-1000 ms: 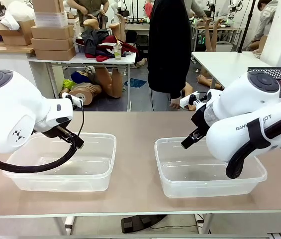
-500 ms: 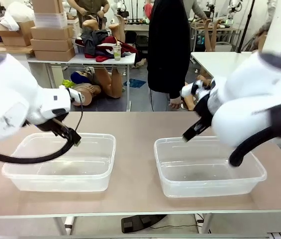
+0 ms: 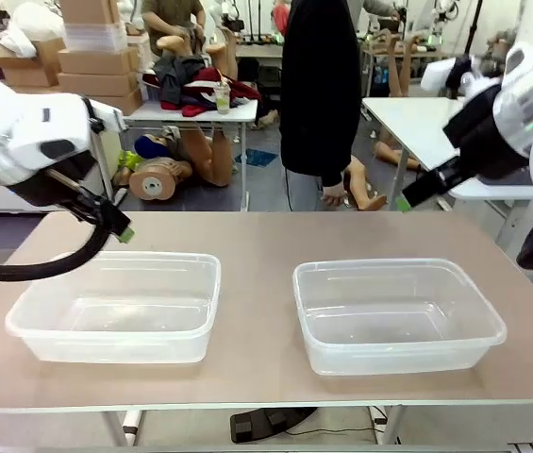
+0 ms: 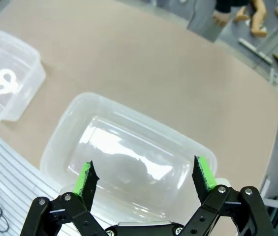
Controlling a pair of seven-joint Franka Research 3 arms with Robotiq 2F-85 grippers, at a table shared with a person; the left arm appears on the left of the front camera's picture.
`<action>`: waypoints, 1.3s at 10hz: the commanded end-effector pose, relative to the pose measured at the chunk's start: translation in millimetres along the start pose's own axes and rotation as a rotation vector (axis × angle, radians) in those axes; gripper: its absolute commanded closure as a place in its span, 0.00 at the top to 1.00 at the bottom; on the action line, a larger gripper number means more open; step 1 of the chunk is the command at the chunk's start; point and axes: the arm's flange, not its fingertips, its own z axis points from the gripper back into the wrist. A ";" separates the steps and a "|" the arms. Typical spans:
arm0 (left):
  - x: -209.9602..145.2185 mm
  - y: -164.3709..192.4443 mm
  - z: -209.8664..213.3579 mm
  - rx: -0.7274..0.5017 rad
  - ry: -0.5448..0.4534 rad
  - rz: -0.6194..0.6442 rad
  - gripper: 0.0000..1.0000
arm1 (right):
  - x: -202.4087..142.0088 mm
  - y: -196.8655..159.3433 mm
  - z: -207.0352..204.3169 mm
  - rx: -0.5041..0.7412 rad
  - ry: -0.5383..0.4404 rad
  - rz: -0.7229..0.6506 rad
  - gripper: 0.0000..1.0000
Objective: Sort the waste into each basket.
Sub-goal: Pick up the Organizing box on the left side of the table and lift it.
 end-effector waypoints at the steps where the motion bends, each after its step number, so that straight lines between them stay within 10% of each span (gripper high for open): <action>1: 0.2 -0.4 9.5 0.004 -0.020 -0.001 1.00 | -0.4 -3.0 11.2 -0.011 -0.021 -0.007 1.00; 4: -50.8 86.3 78.7 -0.899 -0.446 0.292 1.00 | -33.1 -97.1 72.3 0.601 -0.089 -0.828 1.00; 5: -76.1 111.6 71.8 -1.019 -0.512 0.384 1.00 | -54.7 -135.9 74.4 0.848 -0.135 -1.081 1.00; 7: -111.3 138.0 53.7 -1.073 -0.576 0.580 1.00 | -86.5 -184.3 60.1 0.903 -0.144 -1.326 1.00; 9: -150.0 166.4 42.9 -1.023 -0.666 0.705 1.00 | -106.3 -198.4 53.2 0.854 -0.273 -1.360 1.00; 10: -153.7 167.0 45.0 -0.836 -0.538 0.783 1.00 | -106.7 -192.2 70.4 0.741 -0.084 -0.877 1.00; 11: -120.8 191.7 66.9 -0.993 -0.603 0.552 1.00 | -106.7 -192.2 70.4 0.741 -0.084 -0.877 1.00; 13: -120.8 191.7 66.9 -0.993 -0.603 0.552 1.00 | -106.7 -192.2 70.4 0.741 -0.084 -0.877 1.00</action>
